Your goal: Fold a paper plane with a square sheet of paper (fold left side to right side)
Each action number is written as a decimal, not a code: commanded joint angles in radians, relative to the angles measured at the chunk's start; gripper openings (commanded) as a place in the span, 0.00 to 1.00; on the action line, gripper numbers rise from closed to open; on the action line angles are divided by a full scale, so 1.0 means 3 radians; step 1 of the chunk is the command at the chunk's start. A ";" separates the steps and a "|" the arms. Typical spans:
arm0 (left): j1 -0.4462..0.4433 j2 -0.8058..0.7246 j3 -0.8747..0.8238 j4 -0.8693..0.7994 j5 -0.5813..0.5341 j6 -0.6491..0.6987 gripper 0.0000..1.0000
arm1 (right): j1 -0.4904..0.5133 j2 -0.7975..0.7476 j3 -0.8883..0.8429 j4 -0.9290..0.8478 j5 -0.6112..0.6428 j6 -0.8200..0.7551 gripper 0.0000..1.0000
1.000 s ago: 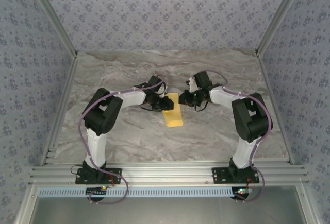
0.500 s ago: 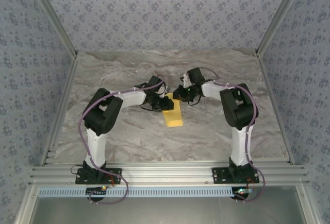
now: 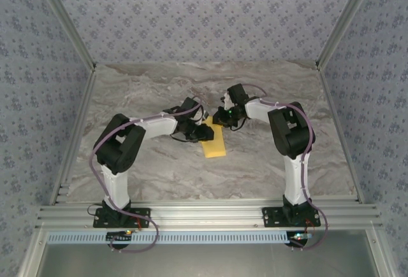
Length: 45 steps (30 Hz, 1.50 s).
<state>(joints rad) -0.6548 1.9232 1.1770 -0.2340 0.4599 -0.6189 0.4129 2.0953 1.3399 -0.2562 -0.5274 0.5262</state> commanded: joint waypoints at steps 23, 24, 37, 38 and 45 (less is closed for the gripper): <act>-0.0160 -0.0083 -0.0427 0.0073 0.0024 -0.0047 0.34 | 0.0026 0.0133 -0.0005 -0.0481 0.0329 -0.0077 0.15; -0.0185 -0.0121 -0.0492 0.0101 0.0022 -0.0060 0.34 | 0.0030 0.0131 -0.0013 -0.0486 0.0334 -0.0081 0.15; -0.0739 -0.0433 -0.1222 0.0606 -0.0087 -0.0570 0.32 | 0.0032 0.0159 -0.0028 -0.0485 0.0335 -0.0074 0.15; -0.0785 -0.0436 -0.1233 0.0631 -0.0100 -0.0608 0.32 | 0.0034 0.0159 -0.0028 -0.0487 0.0336 -0.0076 0.15; -0.0977 -0.0533 -0.1366 0.0673 -0.0181 -0.0768 0.32 | 0.0034 0.0159 -0.0028 -0.0496 0.0330 -0.0081 0.15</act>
<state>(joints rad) -0.8936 1.7622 0.8257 0.1196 0.3260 -0.7975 0.4309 2.0945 1.3495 -0.3447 -0.5484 0.5148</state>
